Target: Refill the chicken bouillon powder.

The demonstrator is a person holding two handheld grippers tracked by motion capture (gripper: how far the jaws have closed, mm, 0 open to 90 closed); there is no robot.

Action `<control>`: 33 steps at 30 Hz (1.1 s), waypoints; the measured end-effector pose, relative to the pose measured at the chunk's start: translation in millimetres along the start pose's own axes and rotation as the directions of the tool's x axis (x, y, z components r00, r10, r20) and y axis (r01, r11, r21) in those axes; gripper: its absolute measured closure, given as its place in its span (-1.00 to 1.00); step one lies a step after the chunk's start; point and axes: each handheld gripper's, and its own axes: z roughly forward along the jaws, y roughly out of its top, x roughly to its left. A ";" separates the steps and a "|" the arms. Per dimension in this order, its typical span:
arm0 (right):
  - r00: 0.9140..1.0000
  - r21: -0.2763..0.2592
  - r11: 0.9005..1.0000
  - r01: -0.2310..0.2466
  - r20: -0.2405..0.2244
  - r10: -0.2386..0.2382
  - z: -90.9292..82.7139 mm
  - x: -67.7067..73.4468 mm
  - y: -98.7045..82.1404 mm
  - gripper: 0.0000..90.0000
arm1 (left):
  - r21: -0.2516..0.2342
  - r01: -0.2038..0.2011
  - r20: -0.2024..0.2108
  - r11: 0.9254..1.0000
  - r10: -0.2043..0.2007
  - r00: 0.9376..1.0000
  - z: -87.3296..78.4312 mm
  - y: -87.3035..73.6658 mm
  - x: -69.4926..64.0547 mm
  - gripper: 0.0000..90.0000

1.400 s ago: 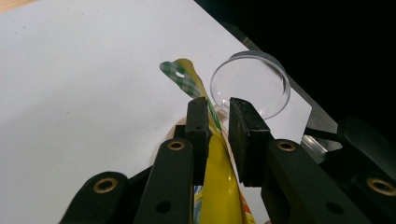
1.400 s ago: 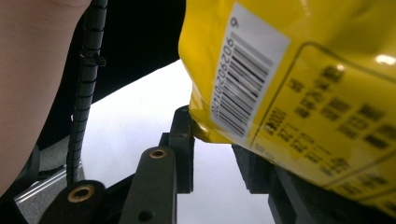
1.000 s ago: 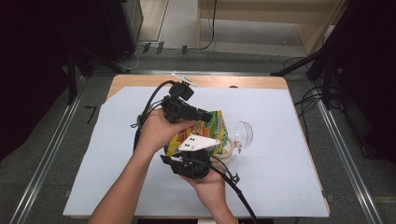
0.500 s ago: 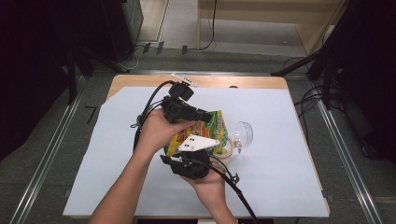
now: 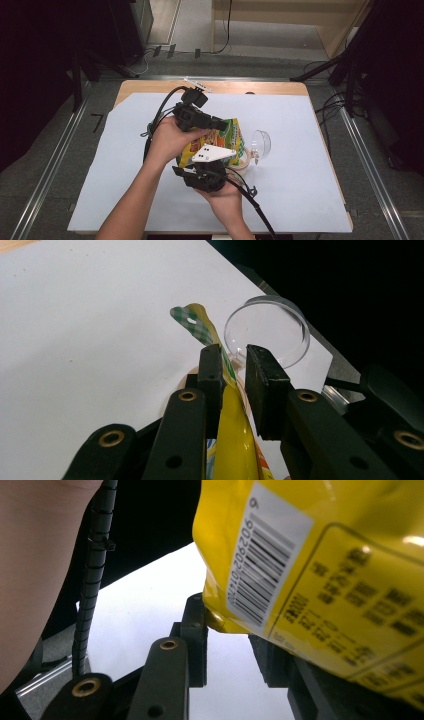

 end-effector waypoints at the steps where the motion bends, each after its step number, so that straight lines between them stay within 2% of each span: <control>1: 1.000 0.000 1.000 0.000 0.001 0.000 0.0 -0.1 -0.1 0.58 | 0.001 0.001 0.001 1.000 -0.001 1.000 0.0 0.1 0.3 0.73; 25: 1.000 0.005 1.000 0.008 -0.004 -0.008 1.6 0.6 1.3 0.58 | -0.002 0.004 -0.006 1.000 -0.004 1.000 -1.8 -0.6 1.9 0.73; 33: 1.000 -0.004 1.000 0.012 -0.003 -0.012 3.4 0.3 0.2 0.58 | -0.003 -0.006 -0.015 1.000 0.006 1.000 -2.2 -1.0 0.3 0.74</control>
